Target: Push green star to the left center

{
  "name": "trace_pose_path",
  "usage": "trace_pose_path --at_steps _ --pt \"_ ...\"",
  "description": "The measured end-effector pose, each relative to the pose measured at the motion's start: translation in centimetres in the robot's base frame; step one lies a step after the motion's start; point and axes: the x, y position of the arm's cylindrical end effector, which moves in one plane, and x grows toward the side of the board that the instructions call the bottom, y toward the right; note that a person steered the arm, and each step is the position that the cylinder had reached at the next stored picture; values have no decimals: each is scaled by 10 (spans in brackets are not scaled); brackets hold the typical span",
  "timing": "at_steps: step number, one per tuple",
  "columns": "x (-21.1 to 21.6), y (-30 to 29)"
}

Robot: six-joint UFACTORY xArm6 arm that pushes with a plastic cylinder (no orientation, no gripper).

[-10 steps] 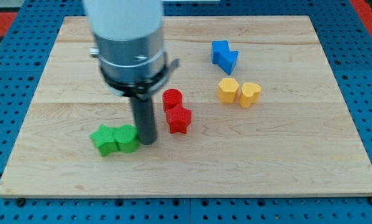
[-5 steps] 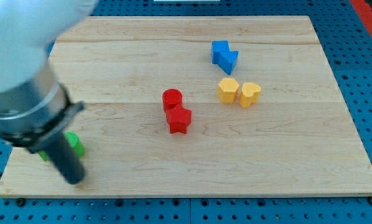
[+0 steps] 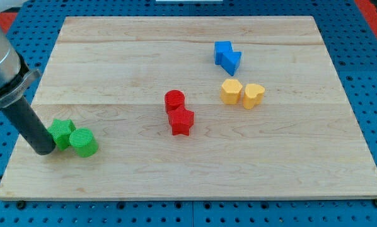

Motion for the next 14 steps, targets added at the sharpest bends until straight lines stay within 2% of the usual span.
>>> trace_pose_path --at_steps 2,3,4,5,6,7,8,10,11,12,13,14 --pt "-7 90" --pt "-52 71" --pt "-63 2" --pt "-40 59" --pt "4 60" --pt "26 7" --pt "5 -22" --pt "-70 -11" --pt "-95 -11" --pt "-97 -10" --pt "-128 -5" --pt "-113 4"
